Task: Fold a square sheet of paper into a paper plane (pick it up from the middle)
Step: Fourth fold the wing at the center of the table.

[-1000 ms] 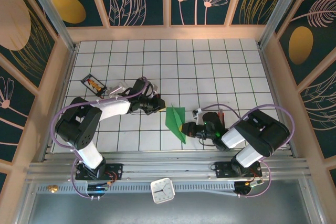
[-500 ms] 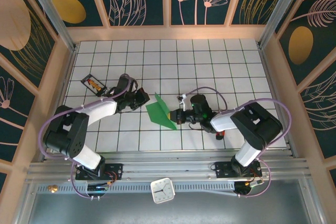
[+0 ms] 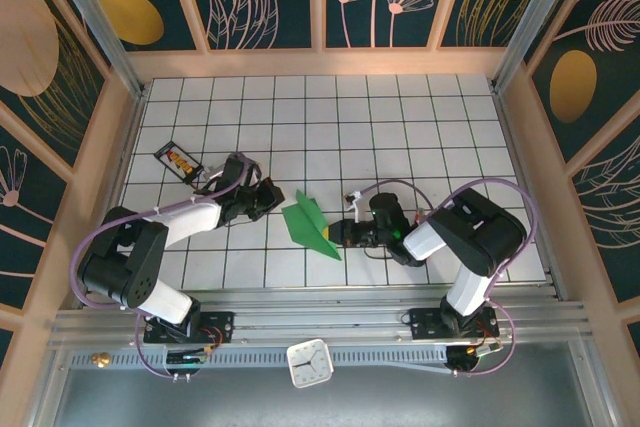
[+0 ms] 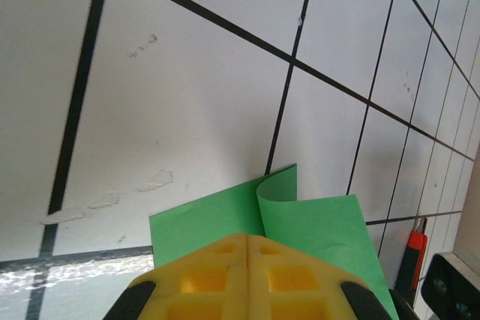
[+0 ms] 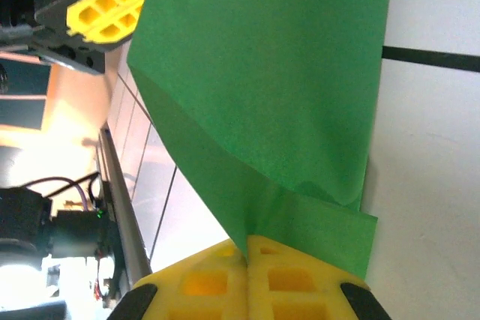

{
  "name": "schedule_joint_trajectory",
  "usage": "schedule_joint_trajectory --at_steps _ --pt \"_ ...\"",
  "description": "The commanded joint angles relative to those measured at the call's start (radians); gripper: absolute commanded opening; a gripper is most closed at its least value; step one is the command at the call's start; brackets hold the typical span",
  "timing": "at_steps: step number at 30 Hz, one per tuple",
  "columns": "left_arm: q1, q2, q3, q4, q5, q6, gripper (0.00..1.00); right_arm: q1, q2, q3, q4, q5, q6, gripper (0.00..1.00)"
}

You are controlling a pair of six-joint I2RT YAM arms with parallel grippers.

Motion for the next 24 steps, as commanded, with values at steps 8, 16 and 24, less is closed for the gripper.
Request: schedule_joint_trajectory --at_steps 8,16,24 --pt "-0.065 0.038 0.020 0.038 0.025 -0.037 0.00 -0.010 0.049 -0.090 0.254 0.070 0.151 0.00" --pt "-0.086 0.051 0.033 0.037 0.024 -0.047 0.00 -0.009 0.027 -0.112 0.204 0.157 0.166 0.00" --pt "-0.094 0.064 0.046 0.039 0.027 -0.047 0.00 -0.002 0.049 -0.140 0.287 0.195 0.210 0.00"
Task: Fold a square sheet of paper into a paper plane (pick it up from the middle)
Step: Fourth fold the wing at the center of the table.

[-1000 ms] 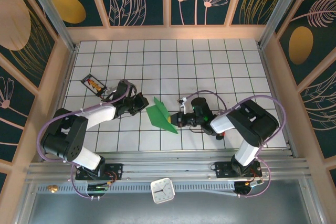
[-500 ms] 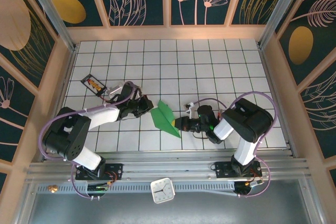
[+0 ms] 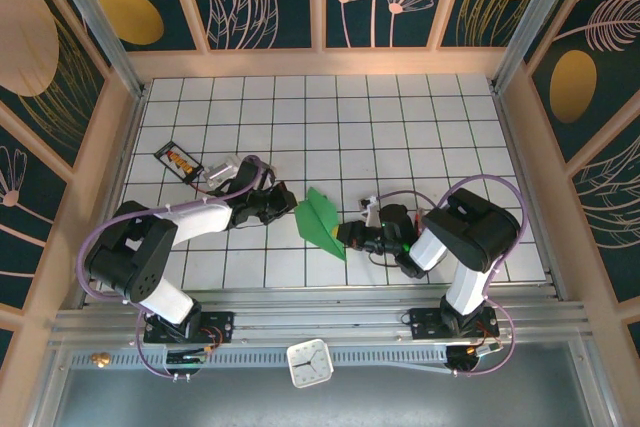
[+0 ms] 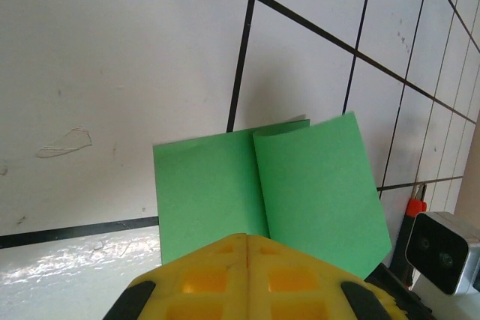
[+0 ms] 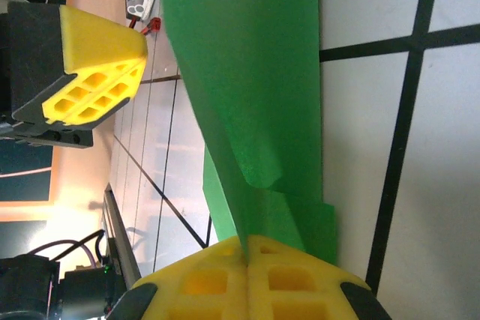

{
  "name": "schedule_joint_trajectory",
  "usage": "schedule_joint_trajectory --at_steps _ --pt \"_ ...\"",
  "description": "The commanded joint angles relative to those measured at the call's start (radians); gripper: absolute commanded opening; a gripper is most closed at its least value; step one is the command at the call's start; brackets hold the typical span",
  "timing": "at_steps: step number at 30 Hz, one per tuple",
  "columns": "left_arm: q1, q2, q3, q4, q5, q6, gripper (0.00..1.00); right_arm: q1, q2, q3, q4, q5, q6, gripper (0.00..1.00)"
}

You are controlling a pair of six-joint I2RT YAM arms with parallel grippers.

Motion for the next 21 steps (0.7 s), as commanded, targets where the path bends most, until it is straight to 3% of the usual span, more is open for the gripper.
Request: schedule_joint_trajectory --at_steps 1,21 --pt "-0.008 0.018 0.028 0.011 0.019 -0.026 0.00 0.005 0.013 -0.025 0.078 0.045 0.032 0.00" --pt "-0.056 0.082 0.073 0.082 0.071 -0.078 0.00 0.060 0.041 -0.042 0.083 0.150 0.086 0.00"
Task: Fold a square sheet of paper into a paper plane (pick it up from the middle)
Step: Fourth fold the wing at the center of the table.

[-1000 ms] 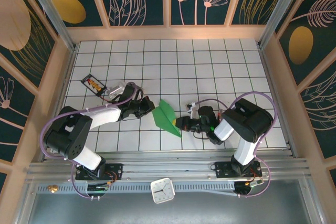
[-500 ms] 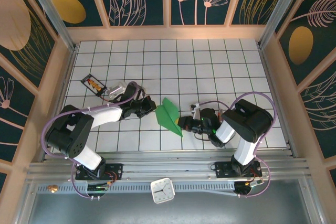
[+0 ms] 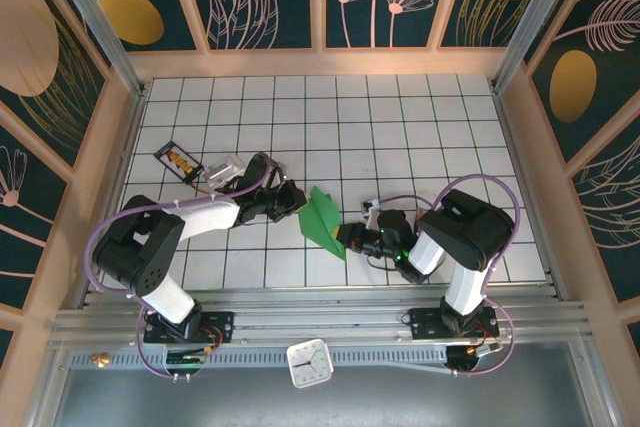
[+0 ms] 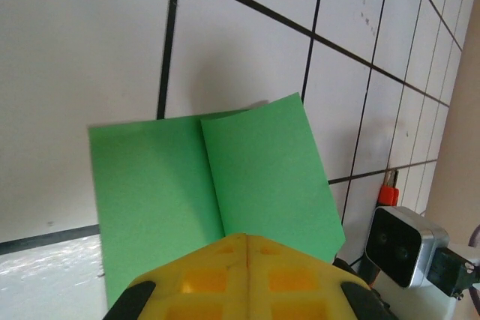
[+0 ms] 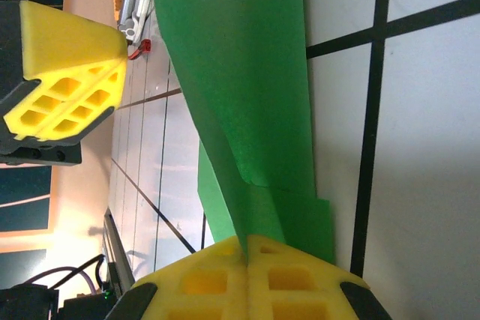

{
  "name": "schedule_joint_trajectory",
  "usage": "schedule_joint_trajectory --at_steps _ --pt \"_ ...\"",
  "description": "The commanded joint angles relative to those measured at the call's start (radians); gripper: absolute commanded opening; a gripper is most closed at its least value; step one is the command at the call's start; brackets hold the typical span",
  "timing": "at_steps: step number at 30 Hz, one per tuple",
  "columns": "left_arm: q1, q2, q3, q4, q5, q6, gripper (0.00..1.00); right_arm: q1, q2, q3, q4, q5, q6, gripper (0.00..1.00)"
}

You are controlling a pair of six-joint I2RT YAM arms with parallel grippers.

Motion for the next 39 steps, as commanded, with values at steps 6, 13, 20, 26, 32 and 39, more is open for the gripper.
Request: schedule_joint_trajectory --at_steps 6,13,20,26,32,39 --pt "-0.030 0.065 0.061 0.044 0.043 -0.043 0.00 0.013 0.025 -0.016 0.017 0.051 0.013 0.00" --pt "-0.048 0.076 0.079 0.047 0.049 -0.045 0.00 0.014 0.029 -0.004 -0.004 0.048 0.012 0.00" --pt "-0.051 0.071 0.074 0.018 0.031 -0.026 0.00 0.013 0.027 0.023 -0.051 0.031 -0.005 0.00" --pt "-0.052 0.074 0.066 0.007 0.026 -0.014 0.00 0.014 0.012 0.048 -0.122 0.023 -0.026 0.00" --pt "-0.051 0.073 0.066 -0.018 0.012 0.010 0.00 0.014 -0.015 0.081 -0.222 0.022 -0.055 0.00" --pt "-0.051 0.072 0.062 -0.035 -0.003 0.031 0.00 0.016 -0.033 0.117 -0.312 0.011 -0.076 0.00"
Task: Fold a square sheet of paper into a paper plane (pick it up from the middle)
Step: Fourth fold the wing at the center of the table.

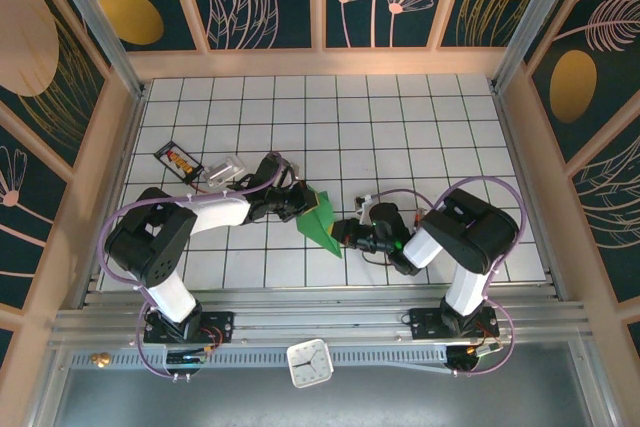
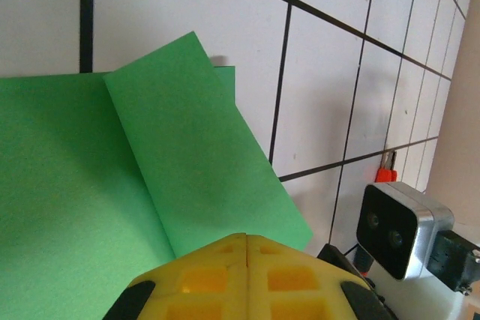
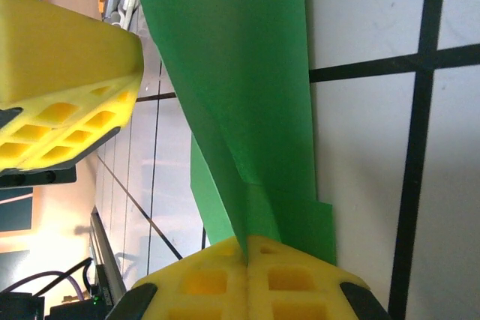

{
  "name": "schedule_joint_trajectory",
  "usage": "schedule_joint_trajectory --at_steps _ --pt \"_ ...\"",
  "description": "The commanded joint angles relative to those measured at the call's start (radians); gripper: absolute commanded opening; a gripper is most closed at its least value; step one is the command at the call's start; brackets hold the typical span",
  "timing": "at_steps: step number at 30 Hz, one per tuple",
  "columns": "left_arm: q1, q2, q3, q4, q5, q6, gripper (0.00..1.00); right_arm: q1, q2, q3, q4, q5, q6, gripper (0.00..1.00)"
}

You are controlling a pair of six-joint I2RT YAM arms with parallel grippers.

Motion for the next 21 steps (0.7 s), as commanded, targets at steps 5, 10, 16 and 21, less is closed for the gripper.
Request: schedule_joint_trajectory --at_steps 5,10,16,21 --pt "-0.004 0.008 -0.001 -0.035 -0.022 0.026 0.00 0.008 -0.021 0.049 -0.199 0.012 -0.053 0.00" --pt "-0.005 0.010 -0.001 -0.042 -0.035 0.037 0.00 0.007 -0.026 0.071 -0.250 0.001 -0.062 0.00" --pt "-0.005 0.010 -0.004 -0.048 -0.033 0.042 0.00 0.004 -0.027 0.099 -0.303 -0.014 -0.077 0.00" --pt "-0.005 0.037 0.005 -0.039 -0.025 0.049 0.00 0.003 -0.022 0.115 -0.329 -0.027 -0.082 0.00"
